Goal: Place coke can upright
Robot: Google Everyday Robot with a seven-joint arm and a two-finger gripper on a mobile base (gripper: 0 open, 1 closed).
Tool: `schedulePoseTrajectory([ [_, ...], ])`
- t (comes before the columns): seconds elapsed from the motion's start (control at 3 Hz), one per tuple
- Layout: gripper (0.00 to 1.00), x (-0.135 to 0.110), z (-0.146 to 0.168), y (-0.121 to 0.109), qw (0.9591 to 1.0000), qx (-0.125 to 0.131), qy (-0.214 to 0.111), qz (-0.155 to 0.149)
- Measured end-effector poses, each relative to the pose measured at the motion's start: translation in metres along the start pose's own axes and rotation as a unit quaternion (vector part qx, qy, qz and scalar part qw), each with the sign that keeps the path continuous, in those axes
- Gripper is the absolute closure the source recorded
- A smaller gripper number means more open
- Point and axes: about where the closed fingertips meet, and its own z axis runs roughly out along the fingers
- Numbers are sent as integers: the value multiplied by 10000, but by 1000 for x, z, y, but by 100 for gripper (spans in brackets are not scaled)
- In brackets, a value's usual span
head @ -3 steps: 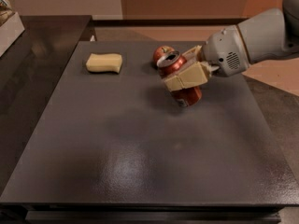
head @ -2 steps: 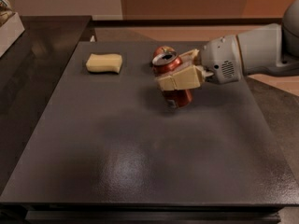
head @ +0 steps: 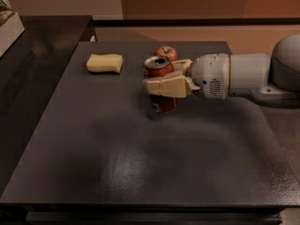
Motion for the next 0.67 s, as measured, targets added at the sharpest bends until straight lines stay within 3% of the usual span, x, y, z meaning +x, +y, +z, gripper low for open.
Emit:
schedulePoseTrajectory([
  [0.67,100,8,20,12,9987,105,-494,87],
])
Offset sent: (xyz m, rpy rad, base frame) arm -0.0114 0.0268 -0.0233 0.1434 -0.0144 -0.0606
